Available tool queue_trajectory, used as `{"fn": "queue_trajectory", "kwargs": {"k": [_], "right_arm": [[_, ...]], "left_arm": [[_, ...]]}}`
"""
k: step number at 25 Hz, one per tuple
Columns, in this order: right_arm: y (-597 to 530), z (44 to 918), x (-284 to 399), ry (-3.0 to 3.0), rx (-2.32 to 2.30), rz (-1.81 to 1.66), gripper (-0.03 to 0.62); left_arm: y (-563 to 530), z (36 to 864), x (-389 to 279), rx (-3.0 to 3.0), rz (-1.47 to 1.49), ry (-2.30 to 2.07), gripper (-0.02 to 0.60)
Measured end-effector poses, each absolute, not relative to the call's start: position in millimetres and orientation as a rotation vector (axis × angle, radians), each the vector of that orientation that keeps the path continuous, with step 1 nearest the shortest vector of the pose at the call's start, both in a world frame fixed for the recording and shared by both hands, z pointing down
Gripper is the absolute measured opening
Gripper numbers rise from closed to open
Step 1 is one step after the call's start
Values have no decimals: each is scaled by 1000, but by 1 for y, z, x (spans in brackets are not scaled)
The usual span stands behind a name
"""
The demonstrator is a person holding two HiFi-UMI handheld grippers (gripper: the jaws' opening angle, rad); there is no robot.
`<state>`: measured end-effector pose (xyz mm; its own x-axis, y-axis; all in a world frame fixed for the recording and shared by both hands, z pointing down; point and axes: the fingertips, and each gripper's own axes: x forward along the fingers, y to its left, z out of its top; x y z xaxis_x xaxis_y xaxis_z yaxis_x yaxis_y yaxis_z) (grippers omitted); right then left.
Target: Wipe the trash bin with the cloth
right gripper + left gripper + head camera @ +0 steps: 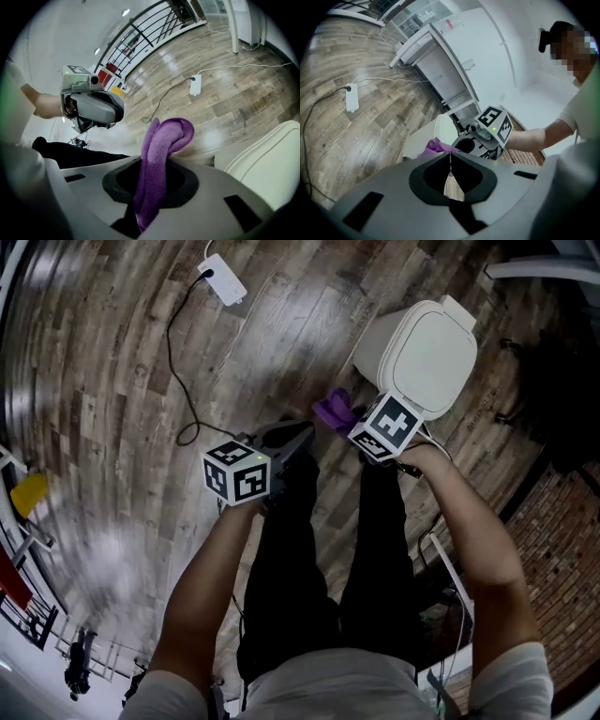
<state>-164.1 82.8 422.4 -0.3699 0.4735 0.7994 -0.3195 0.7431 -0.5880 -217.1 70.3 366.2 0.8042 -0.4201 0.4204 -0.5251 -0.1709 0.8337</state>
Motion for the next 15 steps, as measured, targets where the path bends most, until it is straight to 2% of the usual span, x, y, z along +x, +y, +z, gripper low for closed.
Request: {"fn": "queue_trajectory", "kwargs": {"k": [6,15], "right_arm": [[64,397,-151,-1923,61,733,75],[35,367,-110,-2073,314,820,75]], "left_arm": [[53,334,-209,1874,90,-725,5],[35,298,-158,1982,72,-635,5]]}}
